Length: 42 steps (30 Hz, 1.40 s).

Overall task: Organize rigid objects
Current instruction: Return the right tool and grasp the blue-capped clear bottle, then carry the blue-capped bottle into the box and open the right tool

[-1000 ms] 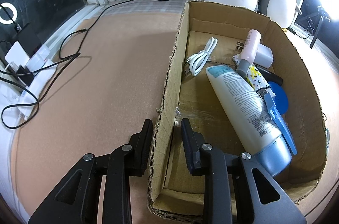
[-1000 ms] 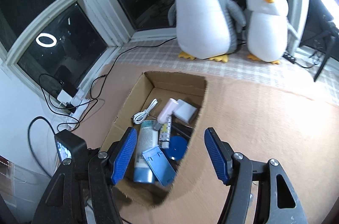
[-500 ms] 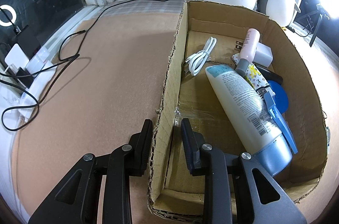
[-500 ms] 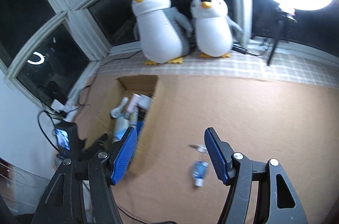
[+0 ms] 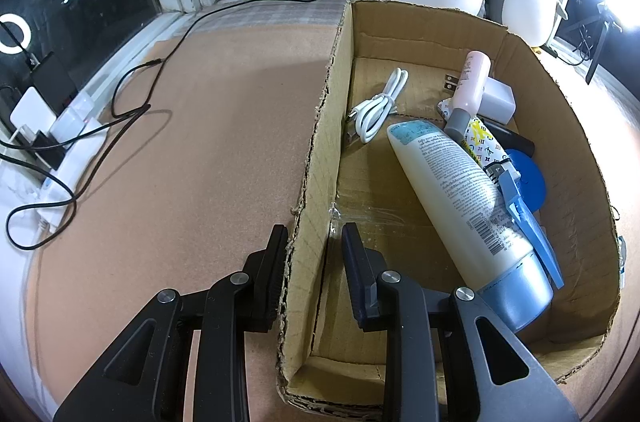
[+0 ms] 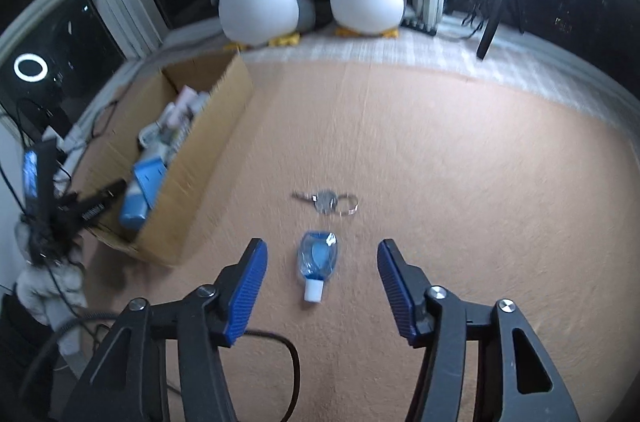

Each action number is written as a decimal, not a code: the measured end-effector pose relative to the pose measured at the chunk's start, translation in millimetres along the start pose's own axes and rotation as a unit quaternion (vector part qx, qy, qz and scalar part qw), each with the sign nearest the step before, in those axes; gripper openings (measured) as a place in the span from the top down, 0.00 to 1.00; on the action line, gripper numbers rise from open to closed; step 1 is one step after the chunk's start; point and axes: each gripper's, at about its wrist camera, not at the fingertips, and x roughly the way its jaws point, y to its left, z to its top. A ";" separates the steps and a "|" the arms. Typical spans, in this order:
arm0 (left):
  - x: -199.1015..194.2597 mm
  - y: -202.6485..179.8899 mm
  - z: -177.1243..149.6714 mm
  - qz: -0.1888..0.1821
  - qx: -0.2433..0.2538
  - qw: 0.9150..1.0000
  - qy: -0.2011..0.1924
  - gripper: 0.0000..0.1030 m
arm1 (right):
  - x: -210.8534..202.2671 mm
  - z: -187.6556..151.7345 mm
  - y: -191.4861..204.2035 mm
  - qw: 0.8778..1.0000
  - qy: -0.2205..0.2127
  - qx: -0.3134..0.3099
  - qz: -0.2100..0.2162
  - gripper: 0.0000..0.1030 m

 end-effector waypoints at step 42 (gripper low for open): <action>-0.4 0.3 -0.4 -0.001 -0.005 1.000 0.000 0.74 | 35.7 4.5 16.4 1.000 0.016 -0.026 -0.006 0.73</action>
